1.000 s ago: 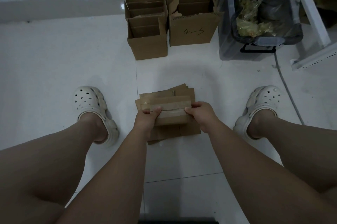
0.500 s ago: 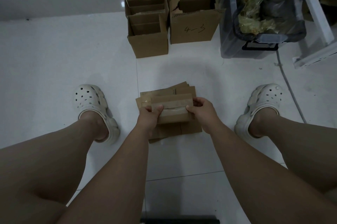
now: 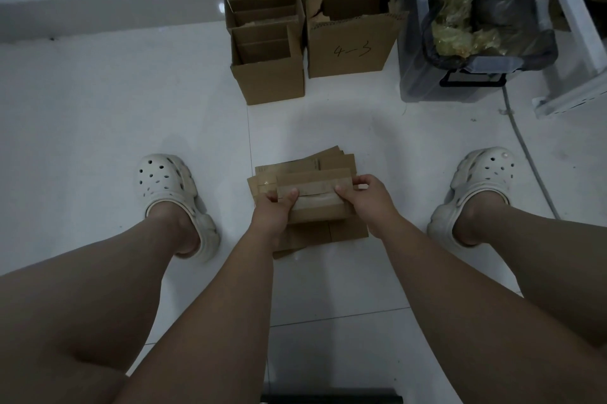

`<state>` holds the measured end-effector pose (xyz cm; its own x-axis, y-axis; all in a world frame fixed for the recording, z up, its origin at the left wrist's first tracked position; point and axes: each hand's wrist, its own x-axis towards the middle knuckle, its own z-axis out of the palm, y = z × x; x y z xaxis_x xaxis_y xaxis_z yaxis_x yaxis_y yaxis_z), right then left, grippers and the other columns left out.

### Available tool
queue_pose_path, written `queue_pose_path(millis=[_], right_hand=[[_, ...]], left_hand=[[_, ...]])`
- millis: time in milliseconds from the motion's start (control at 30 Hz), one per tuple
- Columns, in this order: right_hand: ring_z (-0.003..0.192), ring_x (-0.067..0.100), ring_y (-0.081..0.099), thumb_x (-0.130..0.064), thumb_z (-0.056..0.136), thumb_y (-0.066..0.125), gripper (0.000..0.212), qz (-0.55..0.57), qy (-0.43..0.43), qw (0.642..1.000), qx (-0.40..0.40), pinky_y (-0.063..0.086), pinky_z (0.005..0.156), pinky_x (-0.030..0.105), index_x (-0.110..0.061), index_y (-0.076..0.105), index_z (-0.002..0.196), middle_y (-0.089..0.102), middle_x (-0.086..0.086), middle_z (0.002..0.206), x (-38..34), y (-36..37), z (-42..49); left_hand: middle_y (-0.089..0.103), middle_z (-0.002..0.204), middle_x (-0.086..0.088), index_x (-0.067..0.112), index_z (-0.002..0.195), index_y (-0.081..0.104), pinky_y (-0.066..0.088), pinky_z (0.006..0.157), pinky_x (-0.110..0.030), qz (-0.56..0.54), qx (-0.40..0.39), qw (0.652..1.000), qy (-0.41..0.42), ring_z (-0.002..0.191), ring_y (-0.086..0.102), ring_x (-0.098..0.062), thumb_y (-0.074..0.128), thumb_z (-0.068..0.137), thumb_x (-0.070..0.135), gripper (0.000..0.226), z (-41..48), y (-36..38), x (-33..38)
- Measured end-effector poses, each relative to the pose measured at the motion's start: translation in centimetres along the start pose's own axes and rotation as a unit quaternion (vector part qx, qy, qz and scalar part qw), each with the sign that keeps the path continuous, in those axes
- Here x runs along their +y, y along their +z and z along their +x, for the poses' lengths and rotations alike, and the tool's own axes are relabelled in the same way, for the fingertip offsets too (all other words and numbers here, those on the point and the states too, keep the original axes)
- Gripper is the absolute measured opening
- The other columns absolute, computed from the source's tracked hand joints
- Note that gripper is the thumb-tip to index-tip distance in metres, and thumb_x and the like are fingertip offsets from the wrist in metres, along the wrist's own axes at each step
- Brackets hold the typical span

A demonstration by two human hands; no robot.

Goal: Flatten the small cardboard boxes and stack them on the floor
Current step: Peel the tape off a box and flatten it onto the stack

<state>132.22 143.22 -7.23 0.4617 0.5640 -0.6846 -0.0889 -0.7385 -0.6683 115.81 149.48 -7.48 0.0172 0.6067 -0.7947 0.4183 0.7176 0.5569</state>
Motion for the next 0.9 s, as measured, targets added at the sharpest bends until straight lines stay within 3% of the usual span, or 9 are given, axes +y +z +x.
queue_pose_path(millis=[200,333,467,533,667,900], right_hand=[[0.102,0.02,0.055,-0.031,0.084,0.072,0.036,-0.013,0.009,1.0,-0.003,0.049,0.092,0.037,-0.019,0.051,0.111,0.053,-0.003,0.106,-0.4,-0.1,-0.1],[0.098,0.017,0.053,-0.028,0.087,0.069,0.035,-0.019,0.024,0.999,-0.036,0.048,0.085,0.032,-0.017,0.046,0.112,0.051,-0.003,0.101,-0.9,-0.4,0.1],[0.1,0.022,0.058,-0.019,0.09,0.066,0.016,-0.008,0.048,0.996,-0.078,0.048,0.097,0.041,-0.016,0.056,0.102,0.061,0.007,0.109,-1.7,-0.5,0.4],[0.105,0.025,0.06,-0.017,0.091,0.064,0.022,-0.014,0.059,0.994,-0.089,0.047,0.1,0.043,-0.009,0.058,0.111,0.063,0.009,0.115,-2.1,-0.5,0.4],[0.107,0.026,0.059,-0.014,0.091,0.063,0.032,-0.017,0.058,0.996,-0.069,0.049,0.097,0.04,-0.004,0.055,0.121,0.062,0.01,0.117,-2.3,0.0,0.4],[0.102,0.029,0.061,-0.027,0.081,0.076,0.041,-0.065,0.068,0.996,-0.001,0.053,0.087,0.039,0.0,0.063,0.109,0.065,0.014,0.109,-2.0,-0.2,0.3]], left_hand=[[0.053,0.121,-0.011,0.009,0.126,0.045,0.044,0.096,-0.042,0.004,0.001,1.0,0.0,0.114,0.051,-0.032,0.061,0.088,0.044,0.054,-0.1,0.0,0.0],[0.053,0.117,-0.009,0.01,0.122,0.046,0.045,0.091,-0.038,0.003,-0.001,1.0,-0.001,0.106,0.052,-0.027,0.061,0.088,0.044,0.05,-0.1,-0.1,-0.1],[0.052,0.108,-0.005,0.013,0.113,0.047,0.045,0.088,-0.037,0.005,-0.002,1.0,0.002,0.098,0.051,-0.024,0.061,0.088,0.043,0.041,-0.1,-0.1,-0.2],[0.052,0.104,-0.003,0.016,0.108,0.046,0.045,0.086,-0.035,0.003,-0.002,1.0,0.005,0.095,0.05,-0.022,0.061,0.088,0.043,0.037,0.0,-0.1,-0.2],[0.051,0.106,-0.003,0.014,0.115,0.046,0.045,0.092,-0.039,0.003,0.0,1.0,0.0,0.103,0.051,-0.026,0.061,0.088,0.043,0.043,0.0,0.0,-0.1],[0.054,0.118,-0.01,0.01,0.121,0.048,0.044,0.095,-0.041,0.004,0.003,1.0,0.0,0.112,0.051,-0.031,0.062,0.087,0.044,0.05,0.1,0.1,-0.2]])
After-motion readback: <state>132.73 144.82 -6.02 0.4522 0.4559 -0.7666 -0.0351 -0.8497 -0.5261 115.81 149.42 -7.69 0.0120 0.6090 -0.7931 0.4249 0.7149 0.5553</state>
